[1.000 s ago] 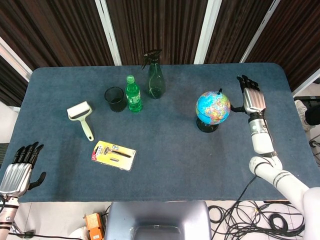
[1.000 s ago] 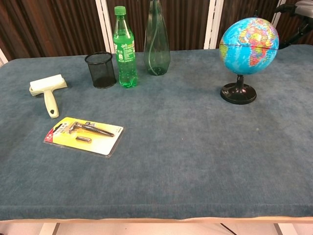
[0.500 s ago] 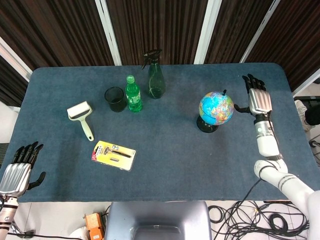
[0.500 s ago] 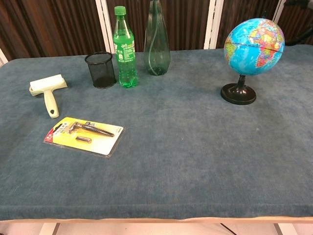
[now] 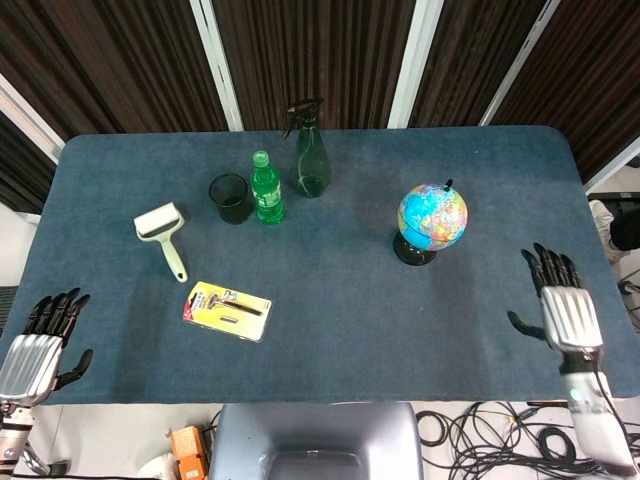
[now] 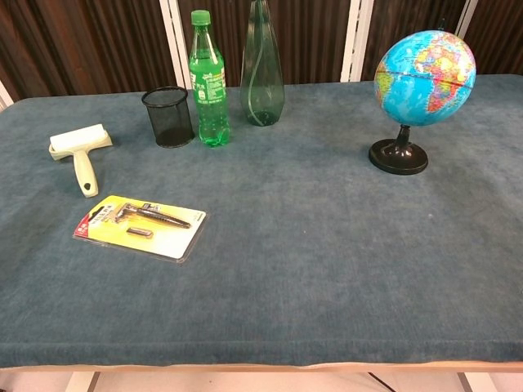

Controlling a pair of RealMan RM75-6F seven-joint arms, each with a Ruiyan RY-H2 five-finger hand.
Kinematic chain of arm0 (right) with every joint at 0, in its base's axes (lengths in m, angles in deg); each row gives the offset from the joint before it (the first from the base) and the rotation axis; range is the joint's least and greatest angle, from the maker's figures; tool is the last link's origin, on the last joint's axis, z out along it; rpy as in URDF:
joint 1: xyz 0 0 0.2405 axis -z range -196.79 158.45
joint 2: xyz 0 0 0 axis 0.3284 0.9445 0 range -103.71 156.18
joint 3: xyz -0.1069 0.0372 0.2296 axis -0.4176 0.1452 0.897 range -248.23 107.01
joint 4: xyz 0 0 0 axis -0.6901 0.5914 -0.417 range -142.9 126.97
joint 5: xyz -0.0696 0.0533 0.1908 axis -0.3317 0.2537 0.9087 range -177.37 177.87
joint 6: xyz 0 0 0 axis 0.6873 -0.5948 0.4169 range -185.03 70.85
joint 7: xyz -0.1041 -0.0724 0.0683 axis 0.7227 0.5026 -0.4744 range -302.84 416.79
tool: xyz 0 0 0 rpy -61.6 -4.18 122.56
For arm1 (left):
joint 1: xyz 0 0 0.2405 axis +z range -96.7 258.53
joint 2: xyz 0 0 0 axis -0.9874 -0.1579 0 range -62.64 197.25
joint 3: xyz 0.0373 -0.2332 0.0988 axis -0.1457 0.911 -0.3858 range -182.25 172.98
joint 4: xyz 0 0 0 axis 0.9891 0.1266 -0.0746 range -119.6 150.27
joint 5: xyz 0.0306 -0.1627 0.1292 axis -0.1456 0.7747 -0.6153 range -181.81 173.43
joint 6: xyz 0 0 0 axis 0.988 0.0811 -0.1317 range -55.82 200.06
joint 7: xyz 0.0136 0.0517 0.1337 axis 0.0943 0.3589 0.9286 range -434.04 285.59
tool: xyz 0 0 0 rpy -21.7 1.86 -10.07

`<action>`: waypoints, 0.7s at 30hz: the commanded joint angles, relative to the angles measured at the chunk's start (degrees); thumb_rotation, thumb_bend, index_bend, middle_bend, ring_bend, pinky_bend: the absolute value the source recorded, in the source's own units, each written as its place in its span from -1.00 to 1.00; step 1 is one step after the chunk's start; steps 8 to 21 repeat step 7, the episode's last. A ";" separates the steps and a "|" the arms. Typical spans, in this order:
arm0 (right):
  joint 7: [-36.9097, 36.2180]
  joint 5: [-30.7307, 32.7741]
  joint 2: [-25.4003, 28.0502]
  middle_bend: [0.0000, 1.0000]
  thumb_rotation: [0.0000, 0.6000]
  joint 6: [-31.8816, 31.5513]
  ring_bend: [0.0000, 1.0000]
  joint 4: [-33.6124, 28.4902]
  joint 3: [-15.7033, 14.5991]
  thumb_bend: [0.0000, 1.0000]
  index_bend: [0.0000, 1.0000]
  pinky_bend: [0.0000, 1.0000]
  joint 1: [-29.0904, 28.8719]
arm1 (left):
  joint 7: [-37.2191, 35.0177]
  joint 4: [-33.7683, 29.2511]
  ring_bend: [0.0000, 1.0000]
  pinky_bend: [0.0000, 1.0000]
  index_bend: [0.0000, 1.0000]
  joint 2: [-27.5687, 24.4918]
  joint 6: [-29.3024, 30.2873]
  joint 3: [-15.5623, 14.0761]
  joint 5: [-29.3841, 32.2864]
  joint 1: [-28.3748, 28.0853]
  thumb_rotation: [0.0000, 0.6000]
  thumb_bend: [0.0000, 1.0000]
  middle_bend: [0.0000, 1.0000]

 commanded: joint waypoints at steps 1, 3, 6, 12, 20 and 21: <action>3.57 -6.64 -0.48 -1.00 1.00 -6.29 -1.00 1.18 -4.52 -0.70 -1.00 -1.00 5.58 | 0.64 -0.18 -1.00 -0.91 -1.00 0.05 0.27 -0.26 -0.38 0.22 1.00 -0.22 -1.00; 3.12 -7.32 -1.03 -1.00 1.00 -7.07 -1.00 1.36 -3.93 -0.70 -1.00 -1.00 5.95 | 1.02 -0.39 -1.00 -0.91 -1.00 0.10 0.51 -0.40 -0.63 0.38 1.00 -0.22 -1.00; 2.73 -7.30 -1.14 -1.00 1.00 -5.86 -1.00 1.56 -3.83 -0.70 -1.00 -1.00 6.05 | 1.60 -0.56 -1.00 -0.91 -1.00 0.23 1.11 -0.47 -0.86 0.72 1.00 -0.22 -1.00; 2.50 -7.39 -1.01 -1.00 1.00 -5.17 -1.00 1.58 -3.83 -0.70 -1.00 -1.00 5.95 | 1.65 -0.60 -1.00 -0.91 -1.00 0.24 1.24 -0.52 -0.87 0.85 1.00 -0.22 -1.00; 2.50 -7.39 -1.01 -1.00 1.00 -5.17 -1.00 1.58 -3.83 -0.70 -1.00 -1.00 5.95 | 1.65 -0.60 -1.00 -0.91 -1.00 0.24 1.24 -0.52 -0.87 0.85 1.00 -0.22 -1.00; 2.50 -7.39 -1.01 -1.00 1.00 -5.17 -1.00 1.58 -3.83 -0.70 -1.00 -1.00 5.95 | 1.65 -0.60 -1.00 -0.91 -1.00 0.24 1.24 -0.52 -0.87 0.85 1.00 -0.22 -1.00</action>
